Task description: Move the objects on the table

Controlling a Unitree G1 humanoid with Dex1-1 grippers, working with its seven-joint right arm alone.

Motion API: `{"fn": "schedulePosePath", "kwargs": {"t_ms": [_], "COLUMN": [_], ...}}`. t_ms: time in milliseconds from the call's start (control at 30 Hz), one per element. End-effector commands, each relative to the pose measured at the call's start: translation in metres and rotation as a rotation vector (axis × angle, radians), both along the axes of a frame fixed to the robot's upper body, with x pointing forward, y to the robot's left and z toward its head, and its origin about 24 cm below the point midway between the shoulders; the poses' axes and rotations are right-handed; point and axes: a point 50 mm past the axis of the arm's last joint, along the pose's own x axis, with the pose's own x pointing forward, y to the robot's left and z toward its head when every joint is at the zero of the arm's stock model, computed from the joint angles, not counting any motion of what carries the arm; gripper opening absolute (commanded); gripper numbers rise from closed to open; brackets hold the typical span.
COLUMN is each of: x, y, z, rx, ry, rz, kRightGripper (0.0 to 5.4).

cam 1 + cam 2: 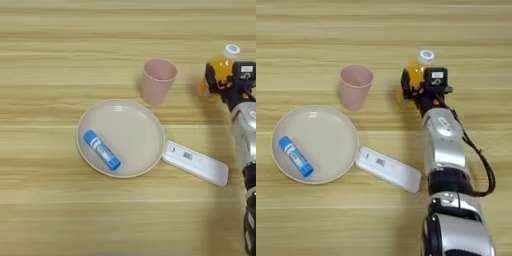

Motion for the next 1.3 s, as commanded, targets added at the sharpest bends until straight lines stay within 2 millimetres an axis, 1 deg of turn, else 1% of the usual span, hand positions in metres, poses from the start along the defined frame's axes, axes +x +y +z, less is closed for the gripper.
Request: {"fn": "schedulePosePath", "kwargs": {"t_ms": [33,133,300,400,533,700,867,1000,1133,1300], "x": [0.0,-0.011,-0.039,-0.047,-0.06,-0.069,-0.075,-0.083,-0.088,-0.095], "y": [0.009,0.01,0.008,0.008,0.008,0.007,0.013,0.023,0.03,0.04], "z": [0.107,0.116,0.143,0.155,0.177,0.201,0.209,0.207,0.2,0.181], "rx": [-0.1,-0.105,-0.127,-0.122,-0.125,-0.099,-0.076,-0.1,-0.107,-0.105], "ry": [-0.374,-0.39,-0.481,-0.51,-0.572,-0.633,-0.637,-0.615,-0.566,-0.472], "rz": [0.13,0.161,0.194,0.202,0.243,0.321,0.46,0.613,0.728,0.856], "kRightGripper": [3.56,3.56,3.56,3.56,3.56,3.56,3.56,3.56,3.56,3.56]}}
